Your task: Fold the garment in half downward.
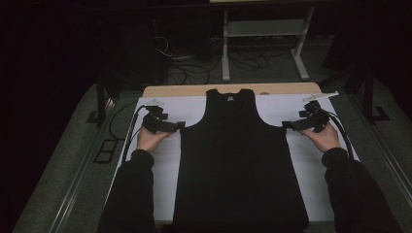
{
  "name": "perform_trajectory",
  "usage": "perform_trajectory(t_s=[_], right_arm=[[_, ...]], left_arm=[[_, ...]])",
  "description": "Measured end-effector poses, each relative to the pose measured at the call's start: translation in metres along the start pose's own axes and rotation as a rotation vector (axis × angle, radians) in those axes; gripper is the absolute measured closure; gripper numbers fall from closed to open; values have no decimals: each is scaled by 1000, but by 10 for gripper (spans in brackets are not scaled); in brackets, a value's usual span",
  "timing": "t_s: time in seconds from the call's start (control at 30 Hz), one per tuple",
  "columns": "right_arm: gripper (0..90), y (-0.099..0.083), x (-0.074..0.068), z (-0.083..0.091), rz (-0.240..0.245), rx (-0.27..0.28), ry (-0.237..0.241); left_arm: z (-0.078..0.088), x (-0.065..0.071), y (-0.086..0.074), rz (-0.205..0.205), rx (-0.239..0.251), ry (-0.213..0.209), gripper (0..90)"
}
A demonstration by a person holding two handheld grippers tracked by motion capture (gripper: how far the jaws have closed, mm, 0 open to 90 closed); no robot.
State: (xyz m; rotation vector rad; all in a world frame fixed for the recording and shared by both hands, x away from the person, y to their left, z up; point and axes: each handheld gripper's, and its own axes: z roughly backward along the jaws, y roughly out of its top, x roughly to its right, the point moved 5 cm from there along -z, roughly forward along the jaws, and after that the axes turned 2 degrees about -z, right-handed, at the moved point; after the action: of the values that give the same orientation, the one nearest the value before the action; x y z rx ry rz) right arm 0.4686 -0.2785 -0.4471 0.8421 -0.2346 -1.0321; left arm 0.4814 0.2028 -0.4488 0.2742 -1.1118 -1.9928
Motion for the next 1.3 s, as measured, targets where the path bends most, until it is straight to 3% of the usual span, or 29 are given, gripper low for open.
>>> perform_trajectory(t_s=[0.2, 0.83, 0.93, 1.0, 1.3], right_arm=[[0, -2, 0, -6, -3, -11, -2], [1, -16, -1, -28, -7, -97, 11], [60, -18, 1, -28, -11, -95, 18], [158, -20, 2, -27, -25, -96, 18], [349, -24, 2, -30, -23, -110, 44]], left_arm=[[-4, -2, 0, 24, 20, -14, 0], [-27, -7, -17, 77, -82, -27, 0], [-27, -7, -18, 82, -88, -40, 42], [-28, -5, -18, 76, -96, -45, 62], [-31, 1, -20, 54, -118, -40, 174]])
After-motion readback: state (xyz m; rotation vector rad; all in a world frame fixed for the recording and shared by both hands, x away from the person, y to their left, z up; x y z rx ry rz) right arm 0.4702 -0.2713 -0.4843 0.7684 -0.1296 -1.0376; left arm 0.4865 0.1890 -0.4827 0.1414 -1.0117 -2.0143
